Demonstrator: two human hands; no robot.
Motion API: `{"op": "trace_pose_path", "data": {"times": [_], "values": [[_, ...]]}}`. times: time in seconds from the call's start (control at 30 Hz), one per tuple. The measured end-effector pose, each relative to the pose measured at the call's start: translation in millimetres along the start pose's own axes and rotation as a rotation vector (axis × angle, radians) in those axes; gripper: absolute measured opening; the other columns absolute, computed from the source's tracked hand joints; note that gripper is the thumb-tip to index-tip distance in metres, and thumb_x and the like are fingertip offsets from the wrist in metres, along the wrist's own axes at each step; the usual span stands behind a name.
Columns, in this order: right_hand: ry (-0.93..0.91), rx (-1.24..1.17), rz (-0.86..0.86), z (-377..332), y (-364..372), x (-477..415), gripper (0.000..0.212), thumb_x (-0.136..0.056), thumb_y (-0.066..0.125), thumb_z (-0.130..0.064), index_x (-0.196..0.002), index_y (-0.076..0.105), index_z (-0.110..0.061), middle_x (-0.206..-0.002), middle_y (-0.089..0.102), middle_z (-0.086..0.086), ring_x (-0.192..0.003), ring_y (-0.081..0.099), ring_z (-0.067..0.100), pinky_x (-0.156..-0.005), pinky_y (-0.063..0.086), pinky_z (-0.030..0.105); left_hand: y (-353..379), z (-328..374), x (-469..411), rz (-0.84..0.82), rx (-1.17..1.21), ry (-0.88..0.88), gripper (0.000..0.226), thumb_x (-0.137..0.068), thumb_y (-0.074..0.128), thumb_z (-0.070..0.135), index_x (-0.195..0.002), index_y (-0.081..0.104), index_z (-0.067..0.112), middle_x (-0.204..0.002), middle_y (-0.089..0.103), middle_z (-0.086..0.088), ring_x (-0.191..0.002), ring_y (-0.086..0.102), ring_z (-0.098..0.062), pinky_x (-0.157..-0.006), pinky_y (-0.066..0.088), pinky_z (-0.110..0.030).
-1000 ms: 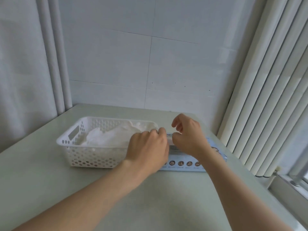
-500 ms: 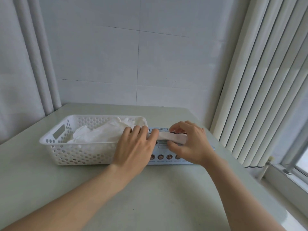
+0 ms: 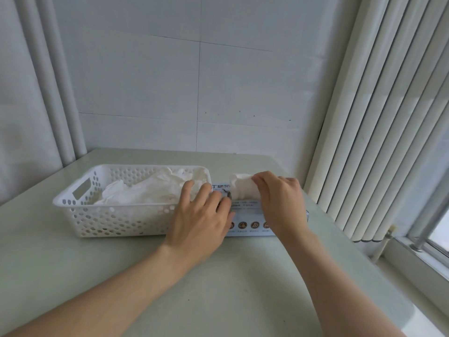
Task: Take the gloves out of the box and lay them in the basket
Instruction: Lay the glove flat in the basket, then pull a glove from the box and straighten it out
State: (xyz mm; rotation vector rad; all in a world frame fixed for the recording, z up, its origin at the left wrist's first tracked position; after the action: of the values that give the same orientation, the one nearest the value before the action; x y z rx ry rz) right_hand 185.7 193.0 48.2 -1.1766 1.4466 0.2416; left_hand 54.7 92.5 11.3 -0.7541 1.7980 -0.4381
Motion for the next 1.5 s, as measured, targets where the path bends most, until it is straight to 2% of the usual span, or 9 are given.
{"op": "trace_pose_path", "data": {"times": [0.33, 0.57, 0.73, 0.83, 0.93, 1.07, 1.17, 1.33, 1.5], "values": [[-0.013, -0.021, 0.222, -17, -34, 1, 0.03, -0.109, 0.05, -0.023, -0.098, 0.075, -0.013, -0.079, 0.072, -0.004, -0.077, 0.065, 0.022, -0.086, 0.04, 0.035, -4, 1, 3, -0.026, 0.041, 0.005, 0.035, -0.103, 0.044, 0.036, -0.105, 0.07, 0.012, -0.104, 0.07, -0.006, -0.115, 0.058, -0.038, -0.101, 0.042, -0.054], [0.224, -0.303, 0.273, -18, -49, 1, 0.024, -0.113, 0.044, -0.024, -0.096, 0.059, -0.014, -0.066, 0.052, -0.008, -0.062, 0.048, 0.015, -0.059, 0.036, 0.033, -6, -2, 6, -0.004, 0.115, -0.022, 0.037, -0.102, 0.043, 0.034, -0.106, 0.072, 0.01, -0.107, 0.073, -0.008, -0.121, 0.059, -0.039, -0.105, 0.043, -0.053], [0.342, -0.442, 0.222, -16, -44, 1, 0.029, -0.111, 0.049, -0.025, -0.09, 0.063, -0.012, -0.057, 0.052, -0.001, -0.053, 0.042, 0.015, -0.054, 0.034, 0.033, -28, -14, 7, 0.162, 0.423, -0.157, 0.047, -0.107, 0.037, 0.038, -0.1, 0.074, 0.011, -0.101, 0.076, -0.001, -0.127, 0.061, -0.031, -0.107, 0.041, -0.049], [0.407, -0.578, 0.092, -18, -29, 1, 0.031, -0.111, 0.049, -0.025, -0.088, 0.064, -0.011, -0.057, 0.053, 0.006, -0.051, 0.04, 0.015, -0.052, 0.034, 0.032, -43, -22, 5, 0.205, 0.59, -0.272, 0.06, -0.109, 0.026, 0.054, -0.098, 0.071, 0.015, -0.097, 0.072, 0.01, -0.115, 0.061, -0.021, -0.102, 0.041, -0.046], [0.449, -0.725, -0.06, -26, -13, 5, 0.034, -0.112, 0.049, -0.021, -0.085, 0.061, -0.003, -0.062, 0.053, -0.001, -0.057, 0.045, 0.014, -0.053, 0.038, 0.028, -43, -32, 4, 0.225, 0.731, -0.377, 0.045, -0.108, 0.031, 0.058, -0.09, 0.055, 0.025, -0.083, 0.057, 0.026, -0.088, 0.056, -0.013, -0.093, 0.044, -0.043], [0.524, -0.819, -0.272, -38, 8, 15, 0.034, -0.111, 0.047, -0.018, -0.082, 0.062, -0.013, -0.062, 0.059, -0.007, -0.06, 0.052, 0.012, -0.057, 0.043, 0.025, -31, -46, 3, 0.208, 0.957, -0.499, 0.028, -0.105, 0.058, 0.04, -0.092, 0.056, 0.016, -0.07, 0.059, 0.004, -0.066, 0.058, -0.019, -0.068, 0.048, -0.037], [0.61, -0.868, -0.377, -40, 19, 22, 0.023, -0.108, 0.048, -0.016, -0.103, 0.071, -0.015, -0.083, 0.076, 0.004, -0.075, 0.07, 0.018, -0.067, 0.056, 0.034, -43, -57, 2, 0.263, 0.979, -0.562, 0.026, -0.106, 0.062, 0.031, -0.087, 0.058, 0.013, -0.058, 0.051, 0.0, -0.056, 0.048, -0.02, -0.052, 0.033, -0.024], [0.729, -0.831, -0.336, -26, 17, 25, 0.026, -0.101, 0.051, -0.007, -0.104, 0.074, -0.018, -0.09, 0.08, 0.011, -0.075, 0.073, 0.025, -0.065, 0.058, 0.039, -39, -77, 5, 0.259, 0.913, -0.603, 0.023, -0.106, 0.061, 0.034, -0.092, 0.066, 0.017, -0.058, 0.052, 0.006, -0.058, 0.051, -0.015, -0.052, 0.033, -0.022], [0.905, -0.797, -0.125, 2, 9, 28, 0.028, -0.104, 0.047, -0.011, -0.107, 0.072, -0.023, -0.076, 0.072, 0.005, -0.06, 0.06, 0.015, -0.046, 0.044, 0.02, -33, -95, 9, 0.255, 0.813, -0.67, 0.021, -0.108, 0.058, 0.03, -0.096, 0.066, 0.015, -0.055, 0.048, 0.011, -0.061, 0.054, -0.009, -0.054, 0.037, -0.02]]}}
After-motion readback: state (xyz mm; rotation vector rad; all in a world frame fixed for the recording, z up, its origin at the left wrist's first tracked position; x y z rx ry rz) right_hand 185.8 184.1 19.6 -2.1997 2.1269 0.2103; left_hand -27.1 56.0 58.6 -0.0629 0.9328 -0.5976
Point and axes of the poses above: each hand's wrist, its own x-axis away from the middle knuckle, its own y-axis out of the palm, z = x × y, the point moved 9 cm from there along -x, towards the middle knuckle
